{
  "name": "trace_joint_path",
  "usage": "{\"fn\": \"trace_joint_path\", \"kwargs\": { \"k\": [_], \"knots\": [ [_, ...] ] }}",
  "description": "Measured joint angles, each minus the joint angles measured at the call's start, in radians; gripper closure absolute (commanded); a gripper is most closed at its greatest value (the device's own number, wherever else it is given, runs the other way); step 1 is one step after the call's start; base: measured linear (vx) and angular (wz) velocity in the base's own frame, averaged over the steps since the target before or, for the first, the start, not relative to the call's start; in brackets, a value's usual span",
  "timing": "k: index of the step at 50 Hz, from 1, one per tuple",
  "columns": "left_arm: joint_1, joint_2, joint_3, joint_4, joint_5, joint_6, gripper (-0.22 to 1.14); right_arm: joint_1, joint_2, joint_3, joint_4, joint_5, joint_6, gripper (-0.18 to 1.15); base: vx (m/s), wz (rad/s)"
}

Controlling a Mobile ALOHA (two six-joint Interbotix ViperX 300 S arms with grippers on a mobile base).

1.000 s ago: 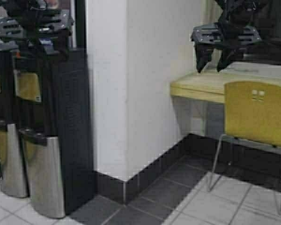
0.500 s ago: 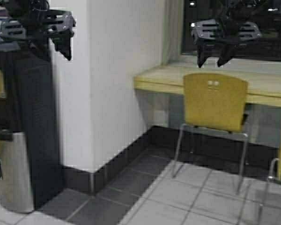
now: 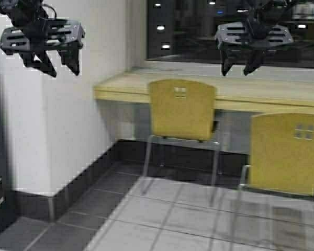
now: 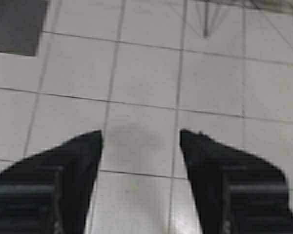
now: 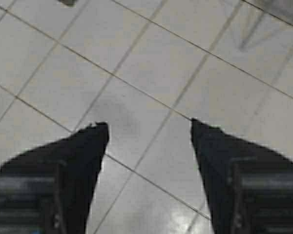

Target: Push the chairs under the table

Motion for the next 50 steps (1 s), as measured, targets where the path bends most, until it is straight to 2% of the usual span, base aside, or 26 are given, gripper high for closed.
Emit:
{"fn": "trace_joint_path", "kwargs": {
  "k": [31,50],
  "knots": [
    [0.002,0.015,-0.003,-0.034,0.025,-0.006,0.06,0.006,0.012,0.002,0.002,0.028,0.025,0.09,-0.02,-0.32],
    [-0.003,0.075,-0.011,-0.043,0.025,-0.129,0.06,-0.005,0.02,0.037,0.011,0.018,0.135,0.09,0.04,-0.23]
  ]
}}
